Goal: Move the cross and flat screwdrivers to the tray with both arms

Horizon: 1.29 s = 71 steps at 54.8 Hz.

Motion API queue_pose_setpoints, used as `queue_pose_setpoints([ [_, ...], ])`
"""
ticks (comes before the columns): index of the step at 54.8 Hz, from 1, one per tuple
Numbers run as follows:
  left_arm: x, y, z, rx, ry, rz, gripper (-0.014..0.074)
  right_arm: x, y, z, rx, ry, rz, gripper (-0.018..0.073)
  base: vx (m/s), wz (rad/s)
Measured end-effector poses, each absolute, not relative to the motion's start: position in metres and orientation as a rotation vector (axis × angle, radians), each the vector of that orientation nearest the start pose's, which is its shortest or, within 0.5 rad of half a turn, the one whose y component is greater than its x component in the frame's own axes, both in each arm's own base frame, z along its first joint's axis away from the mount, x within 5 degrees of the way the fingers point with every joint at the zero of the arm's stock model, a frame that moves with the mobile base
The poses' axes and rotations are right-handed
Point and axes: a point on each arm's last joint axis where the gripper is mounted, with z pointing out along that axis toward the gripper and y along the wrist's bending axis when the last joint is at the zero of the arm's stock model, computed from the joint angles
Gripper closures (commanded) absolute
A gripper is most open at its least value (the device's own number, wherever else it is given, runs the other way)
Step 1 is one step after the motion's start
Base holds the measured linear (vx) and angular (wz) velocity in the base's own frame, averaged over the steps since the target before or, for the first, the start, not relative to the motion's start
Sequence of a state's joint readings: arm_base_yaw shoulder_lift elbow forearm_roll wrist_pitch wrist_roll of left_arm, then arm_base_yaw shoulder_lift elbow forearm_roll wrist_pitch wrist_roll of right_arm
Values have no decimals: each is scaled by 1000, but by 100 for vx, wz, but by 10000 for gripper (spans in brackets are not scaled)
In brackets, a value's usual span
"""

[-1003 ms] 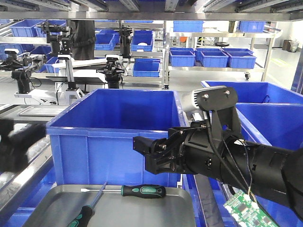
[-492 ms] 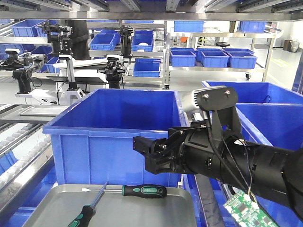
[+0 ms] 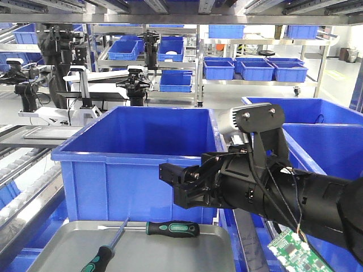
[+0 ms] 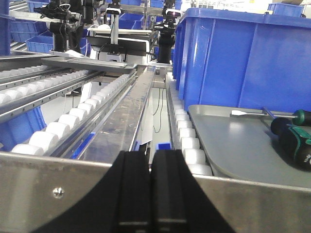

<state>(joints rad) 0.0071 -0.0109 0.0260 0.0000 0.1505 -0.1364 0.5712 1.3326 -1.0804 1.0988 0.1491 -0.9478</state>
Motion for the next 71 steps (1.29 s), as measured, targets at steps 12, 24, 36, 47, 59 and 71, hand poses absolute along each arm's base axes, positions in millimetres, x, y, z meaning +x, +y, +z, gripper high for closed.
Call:
queue_pose_setpoints([
  [12,56,0,191,-119,1647,-99,602,254,178,366,-483,1783,627,-27,0,0],
  [24,56,0,191,-119,1647,-99,602,255,177,367,-474,1778,619,-27,0,0],
  [36,56,0,191,-119,1647,-99,602,255,176,367,-473,1775,608,80,0,0],
  [47,56,0,191,-119,1647,-99,602,238,163,364,-434,1805,600,433,0,0],
  [59,56,0,191,-119,1647,-99,602,166,105,311,-395,1743,479,571,0,0],
  [71,56,0,191,-119,1647,-99,602,117,51,239,-190,1753,433,570,0,0],
])
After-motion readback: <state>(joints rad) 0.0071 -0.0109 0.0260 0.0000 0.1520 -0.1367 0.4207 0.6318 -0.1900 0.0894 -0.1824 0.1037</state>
